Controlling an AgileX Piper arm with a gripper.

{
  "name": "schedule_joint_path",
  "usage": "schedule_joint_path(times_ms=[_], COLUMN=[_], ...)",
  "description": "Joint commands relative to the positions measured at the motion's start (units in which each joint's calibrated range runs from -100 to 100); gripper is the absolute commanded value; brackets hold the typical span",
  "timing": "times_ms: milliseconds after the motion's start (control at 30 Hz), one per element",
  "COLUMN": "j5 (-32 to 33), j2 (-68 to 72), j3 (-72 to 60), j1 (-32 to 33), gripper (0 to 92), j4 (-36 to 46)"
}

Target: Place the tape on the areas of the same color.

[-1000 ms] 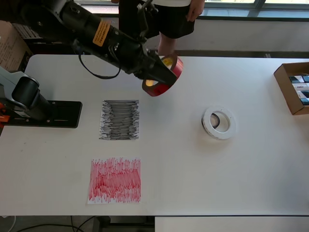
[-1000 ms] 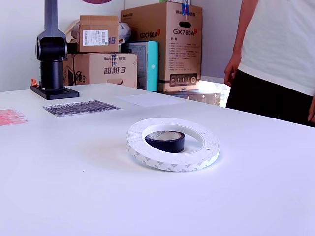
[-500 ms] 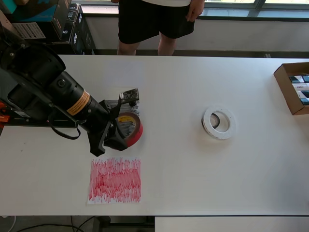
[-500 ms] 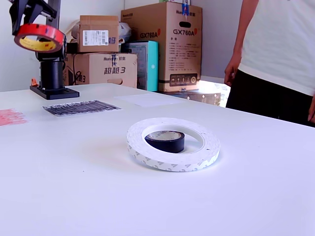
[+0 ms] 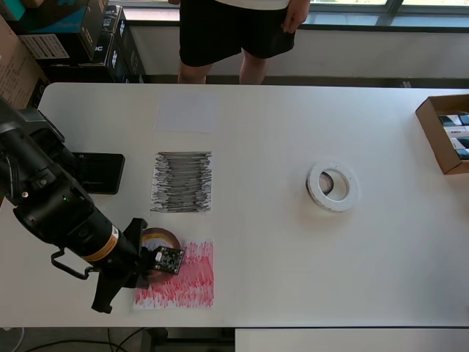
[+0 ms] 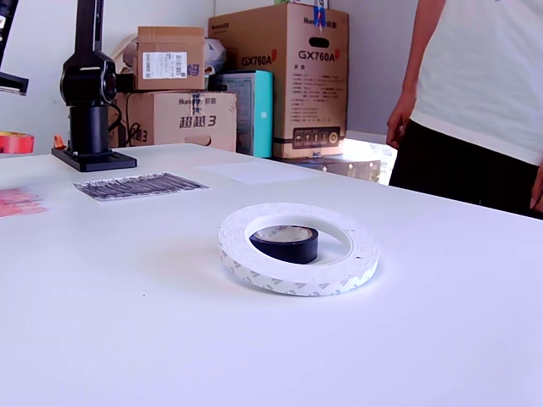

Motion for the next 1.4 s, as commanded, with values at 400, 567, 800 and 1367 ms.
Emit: schedule_joint_path(times_ms=[400, 567, 800, 1367], j5=[-0.46, -0.95, -1.12, -1.12], j2=[10.73, 11.38, 12.32, 16.25], j3=[-11.97, -11.61, -10.79, -10.61], j1=[0.76, 1.47, 2.66, 3.05], gripper=[0.0, 0.0, 0.0, 0.0], j4=[0.70, 0.70, 0.70, 0.70])
